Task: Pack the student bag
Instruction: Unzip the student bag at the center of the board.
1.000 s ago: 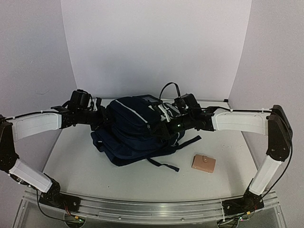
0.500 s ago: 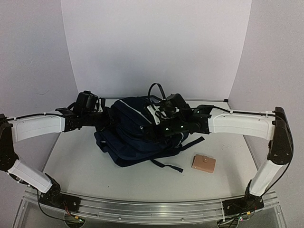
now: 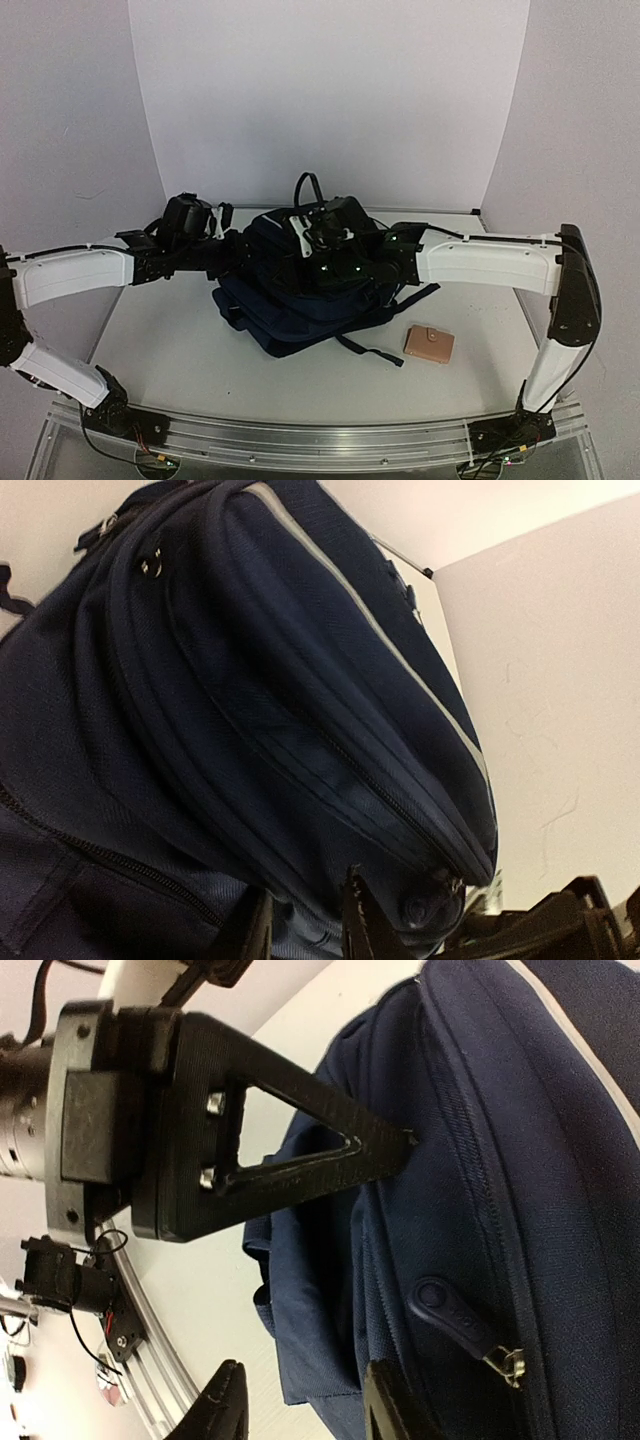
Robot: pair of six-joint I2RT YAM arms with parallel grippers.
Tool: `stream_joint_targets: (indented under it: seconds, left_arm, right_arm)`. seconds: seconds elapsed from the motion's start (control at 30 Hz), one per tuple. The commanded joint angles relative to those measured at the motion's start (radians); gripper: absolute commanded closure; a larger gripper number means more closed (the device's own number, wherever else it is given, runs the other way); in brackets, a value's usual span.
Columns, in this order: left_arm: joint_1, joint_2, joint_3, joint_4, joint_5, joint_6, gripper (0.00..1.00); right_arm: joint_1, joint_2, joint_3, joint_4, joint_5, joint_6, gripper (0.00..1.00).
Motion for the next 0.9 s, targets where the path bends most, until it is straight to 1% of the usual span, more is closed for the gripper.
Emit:
stream_joint_targets:
  seconds: [0.0,0.1,0.2,0.27,0.33,0.5,0.67,0.77,0.87]
  left_arm:
    - [-0.005,-0.133,0.045,-0.118,-0.09,0.181,0.6]
    - [-0.007,-0.169,0.045,-0.128,-0.064,0.252,0.52]
    - [-0.034,-0.18,0.041,-0.077,0.007,0.322,0.45]
    - [-0.064,-0.165,0.053,-0.049,0.035,0.371,0.42]
    - [-0.094,-0.126,0.084,-0.053,0.058,0.424,0.4]
    - [-0.143,0.016,0.215,-0.174,0.067,0.58,0.37]
    - [-0.166,0.083,0.272,-0.226,0.036,0.711,0.36]
    - [-0.169,0.112,0.295,-0.273,0.029,0.763,0.36]
    - [-0.177,0.128,0.3,-0.304,-0.009,0.797,0.36]
  right_arm:
    - [0.001,-0.143,-0.046,0.042,0.043,0.01,0.5]
    - [-0.001,-0.223,-0.089,0.031,0.127,0.005,0.44]
    - [-0.011,-0.281,-0.117,0.023,0.182,-0.011,0.38]
    - [-0.026,-0.304,-0.135,0.021,0.22,-0.018,0.36]
    - [-0.051,-0.316,-0.153,0.021,0.221,-0.022,0.35]
    - [-0.108,-0.334,-0.184,0.021,0.173,-0.024,0.34]
    - [-0.119,-0.339,-0.205,0.023,0.147,-0.017,0.33]
    - [-0.119,-0.336,-0.213,0.025,0.135,-0.01,0.33]
    - [-0.119,-0.34,-0.217,0.028,0.128,-0.01,0.33]
